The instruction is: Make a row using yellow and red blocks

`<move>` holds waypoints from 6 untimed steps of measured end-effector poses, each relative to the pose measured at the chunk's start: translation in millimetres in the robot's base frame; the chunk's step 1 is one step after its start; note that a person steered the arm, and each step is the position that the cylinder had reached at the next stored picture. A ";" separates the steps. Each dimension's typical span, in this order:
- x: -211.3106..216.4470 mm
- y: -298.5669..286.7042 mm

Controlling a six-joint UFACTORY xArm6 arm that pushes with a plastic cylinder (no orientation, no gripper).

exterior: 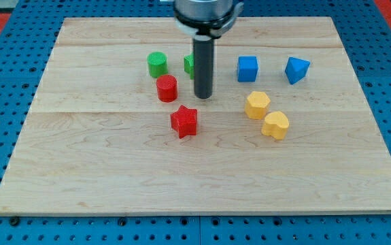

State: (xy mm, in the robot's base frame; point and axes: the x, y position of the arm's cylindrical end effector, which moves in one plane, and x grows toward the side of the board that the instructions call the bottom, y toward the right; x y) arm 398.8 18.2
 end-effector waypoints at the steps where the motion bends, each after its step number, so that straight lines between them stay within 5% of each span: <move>1: -0.7 -55.9; 4: 41.0 -241.1; 5: -24.5 -224.9; 6: -31.8 -146.5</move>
State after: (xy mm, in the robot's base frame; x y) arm 367.0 -128.4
